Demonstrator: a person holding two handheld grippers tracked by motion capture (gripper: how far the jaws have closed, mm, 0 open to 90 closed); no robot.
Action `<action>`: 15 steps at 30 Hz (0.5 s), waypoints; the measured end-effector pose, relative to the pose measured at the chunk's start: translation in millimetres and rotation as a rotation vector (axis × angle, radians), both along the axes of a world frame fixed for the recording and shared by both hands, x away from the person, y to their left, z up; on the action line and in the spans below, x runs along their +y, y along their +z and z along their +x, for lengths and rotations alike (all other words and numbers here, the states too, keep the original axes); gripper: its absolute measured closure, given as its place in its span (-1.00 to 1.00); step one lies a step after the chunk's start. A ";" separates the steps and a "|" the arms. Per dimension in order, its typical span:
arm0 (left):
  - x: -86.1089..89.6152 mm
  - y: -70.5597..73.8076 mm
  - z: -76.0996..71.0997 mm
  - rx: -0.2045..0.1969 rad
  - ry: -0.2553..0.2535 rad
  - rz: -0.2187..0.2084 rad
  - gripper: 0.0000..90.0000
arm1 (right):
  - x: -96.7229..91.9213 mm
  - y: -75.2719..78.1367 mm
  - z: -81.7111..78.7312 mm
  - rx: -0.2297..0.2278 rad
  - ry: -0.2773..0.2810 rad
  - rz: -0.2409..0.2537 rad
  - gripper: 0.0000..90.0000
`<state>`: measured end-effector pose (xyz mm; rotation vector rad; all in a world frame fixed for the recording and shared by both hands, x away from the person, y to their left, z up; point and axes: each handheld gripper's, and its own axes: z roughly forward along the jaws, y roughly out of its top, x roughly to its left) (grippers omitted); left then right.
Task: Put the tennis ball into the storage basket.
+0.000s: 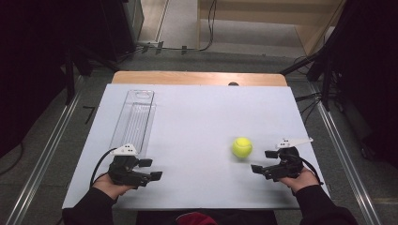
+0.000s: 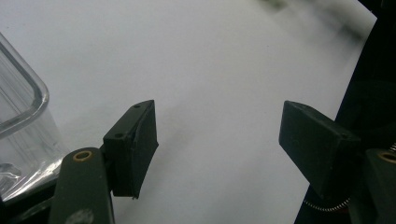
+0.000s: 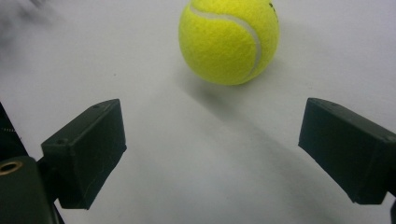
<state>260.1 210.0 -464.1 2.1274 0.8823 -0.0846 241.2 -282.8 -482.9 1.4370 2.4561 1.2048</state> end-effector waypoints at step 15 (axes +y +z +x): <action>1.8 0.5 0.0 -0.010 0.010 -0.003 -0.37 | 2.1 0.4 1.3 0.013 -0.015 0.018 -0.88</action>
